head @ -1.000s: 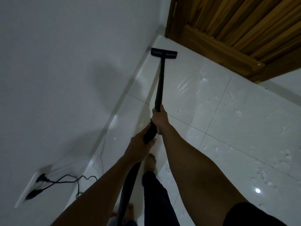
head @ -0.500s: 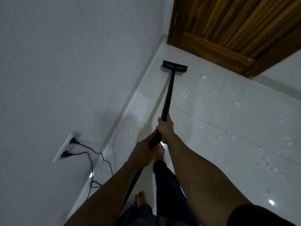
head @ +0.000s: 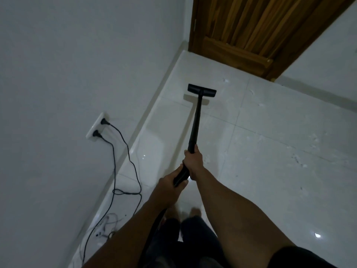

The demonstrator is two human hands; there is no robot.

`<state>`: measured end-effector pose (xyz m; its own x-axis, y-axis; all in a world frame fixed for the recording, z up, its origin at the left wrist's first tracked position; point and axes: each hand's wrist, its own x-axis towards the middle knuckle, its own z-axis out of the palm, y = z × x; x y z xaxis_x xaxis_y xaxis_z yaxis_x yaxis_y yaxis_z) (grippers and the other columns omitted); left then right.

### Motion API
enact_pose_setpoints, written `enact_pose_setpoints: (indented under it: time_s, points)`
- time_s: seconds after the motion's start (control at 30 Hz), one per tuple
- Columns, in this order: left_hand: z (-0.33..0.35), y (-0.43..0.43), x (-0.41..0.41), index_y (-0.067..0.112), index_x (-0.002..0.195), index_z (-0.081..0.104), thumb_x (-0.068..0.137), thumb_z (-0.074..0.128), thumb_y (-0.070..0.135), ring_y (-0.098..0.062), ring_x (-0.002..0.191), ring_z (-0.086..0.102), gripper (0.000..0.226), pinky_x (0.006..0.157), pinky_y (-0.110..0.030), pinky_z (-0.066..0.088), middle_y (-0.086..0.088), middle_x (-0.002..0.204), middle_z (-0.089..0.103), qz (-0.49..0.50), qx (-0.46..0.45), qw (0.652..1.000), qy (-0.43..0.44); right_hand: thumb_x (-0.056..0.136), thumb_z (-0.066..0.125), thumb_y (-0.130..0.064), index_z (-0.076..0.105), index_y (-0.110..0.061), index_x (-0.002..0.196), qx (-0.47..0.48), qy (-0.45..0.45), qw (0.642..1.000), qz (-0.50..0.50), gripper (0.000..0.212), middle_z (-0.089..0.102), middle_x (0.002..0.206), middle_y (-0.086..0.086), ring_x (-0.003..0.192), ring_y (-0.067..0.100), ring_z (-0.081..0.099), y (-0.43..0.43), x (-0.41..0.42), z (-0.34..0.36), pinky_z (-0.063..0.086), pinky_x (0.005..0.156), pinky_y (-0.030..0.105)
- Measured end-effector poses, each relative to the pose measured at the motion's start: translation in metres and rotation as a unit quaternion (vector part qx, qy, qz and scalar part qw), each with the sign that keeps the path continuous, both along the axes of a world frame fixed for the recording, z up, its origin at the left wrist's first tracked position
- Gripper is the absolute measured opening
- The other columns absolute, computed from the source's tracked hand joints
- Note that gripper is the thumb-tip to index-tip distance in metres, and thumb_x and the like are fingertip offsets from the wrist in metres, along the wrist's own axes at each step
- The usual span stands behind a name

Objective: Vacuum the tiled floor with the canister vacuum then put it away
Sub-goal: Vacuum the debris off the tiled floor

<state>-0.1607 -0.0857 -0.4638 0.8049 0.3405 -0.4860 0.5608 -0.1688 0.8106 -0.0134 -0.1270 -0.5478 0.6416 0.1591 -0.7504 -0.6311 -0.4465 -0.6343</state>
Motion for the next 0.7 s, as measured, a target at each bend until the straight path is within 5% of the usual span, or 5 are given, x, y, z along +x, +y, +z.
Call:
enact_pose_setpoints:
  time_s: [0.13,0.27,0.43,0.7]
  points:
    - [0.009,-0.041,-0.049,0.034,0.148,0.041,0.098,0.063,0.027,0.017,0.090,0.062,0.055,0.080,-0.004,0.047,0.015,0.113,0.067,0.004,-0.022,1.000,-0.007,0.096,0.051,-0.025,0.032,-0.035,0.153,0.001,0.010,1.000,0.014,0.061,0.065,0.108,0.007,0.079,0.022,0.061,-0.042,-0.051,0.006,0.059,0.080,0.047]
    - [0.013,-0.086,-0.105,0.038,0.148,0.044,0.099,0.060,0.031,-0.009,0.080,0.071,0.052,0.077,-0.025,0.058,0.005,0.097,0.075,0.015,-0.017,1.000,-0.006,0.097,0.050,-0.023,0.034,-0.032,0.153,-0.004,0.012,0.999,0.040,0.059,0.065,0.112,0.010,0.082,0.024,0.061,-0.083,-0.105,0.011,0.059,0.080,0.045]
    - [0.036,-0.161,-0.183,0.037,0.144,0.043,0.101,0.058,0.025,0.009,0.058,0.060,0.048,0.059,-0.007,0.045,0.010,0.086,0.069,0.027,-0.016,0.999,-0.014,0.099,0.051,-0.024,0.030,-0.033,0.155,-0.009,-0.002,0.997,0.076,0.061,0.064,0.117,0.009,0.093,0.028,0.065,-0.149,-0.186,0.025,0.059,0.081,0.042]
    - [0.047,-0.236,-0.298,0.032,0.144,0.050,0.100,0.059,0.028,0.002,0.057,0.055,0.046,0.060,-0.019,0.045,0.016,0.070,0.058,-0.009,-0.014,1.000,0.023,0.097,0.048,-0.021,0.031,-0.031,0.155,-0.015,0.023,0.998,0.064,0.061,0.063,0.116,0.011,0.095,0.029,0.065,-0.236,-0.308,0.044,0.055,0.068,0.034]
